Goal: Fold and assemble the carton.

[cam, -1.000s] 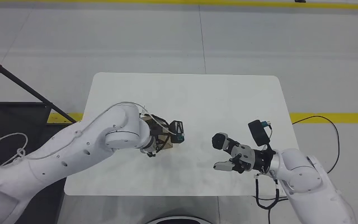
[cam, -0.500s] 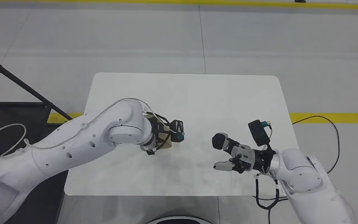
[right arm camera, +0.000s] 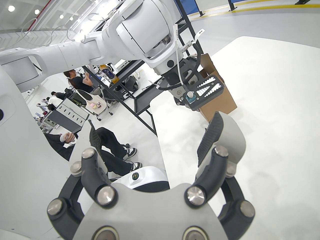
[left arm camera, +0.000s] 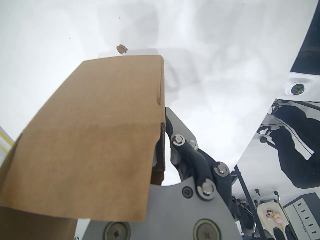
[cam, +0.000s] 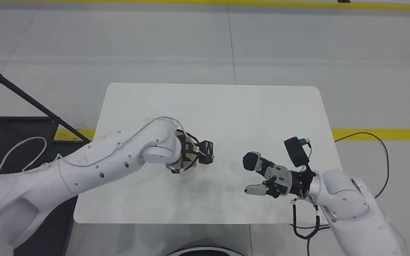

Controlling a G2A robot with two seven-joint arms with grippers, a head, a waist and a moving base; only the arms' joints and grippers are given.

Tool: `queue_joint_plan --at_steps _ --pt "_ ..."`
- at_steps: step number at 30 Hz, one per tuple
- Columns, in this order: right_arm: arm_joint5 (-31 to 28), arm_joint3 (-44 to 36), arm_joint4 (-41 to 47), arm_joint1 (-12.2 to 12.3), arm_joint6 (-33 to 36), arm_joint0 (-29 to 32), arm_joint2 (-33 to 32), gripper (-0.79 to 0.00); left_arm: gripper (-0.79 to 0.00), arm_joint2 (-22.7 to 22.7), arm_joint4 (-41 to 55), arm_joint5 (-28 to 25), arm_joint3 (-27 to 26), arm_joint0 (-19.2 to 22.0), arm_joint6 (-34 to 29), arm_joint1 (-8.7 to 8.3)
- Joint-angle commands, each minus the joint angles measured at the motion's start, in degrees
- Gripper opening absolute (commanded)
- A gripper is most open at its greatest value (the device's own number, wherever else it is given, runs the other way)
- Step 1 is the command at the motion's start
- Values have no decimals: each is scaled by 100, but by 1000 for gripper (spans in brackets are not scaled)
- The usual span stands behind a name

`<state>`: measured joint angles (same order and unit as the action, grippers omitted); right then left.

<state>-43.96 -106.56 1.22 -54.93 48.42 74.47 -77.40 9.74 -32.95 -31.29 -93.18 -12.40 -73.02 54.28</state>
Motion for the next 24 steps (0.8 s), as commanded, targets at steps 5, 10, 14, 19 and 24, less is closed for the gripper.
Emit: queue_joint_plan --at_steps 5,10,14,19,24 --pt "0 0 0 0 0 0 0 0 -785 0 -450 -12 176 -119 12 207" --pt "0 0 0 0 0 0 0 0 -785 0 -688 -23 285 -215 23 346" --pt "0 0 0 0 0 0 0 0 -785 0 -854 -73 370 -294 72 441" --pt "0 0 0 0 0 0 0 0 -785 0 -1071 -152 482 -364 150 542" --pt "0 0 0 0 0 0 0 0 -785 0 -1189 -192 554 -406 190 619"
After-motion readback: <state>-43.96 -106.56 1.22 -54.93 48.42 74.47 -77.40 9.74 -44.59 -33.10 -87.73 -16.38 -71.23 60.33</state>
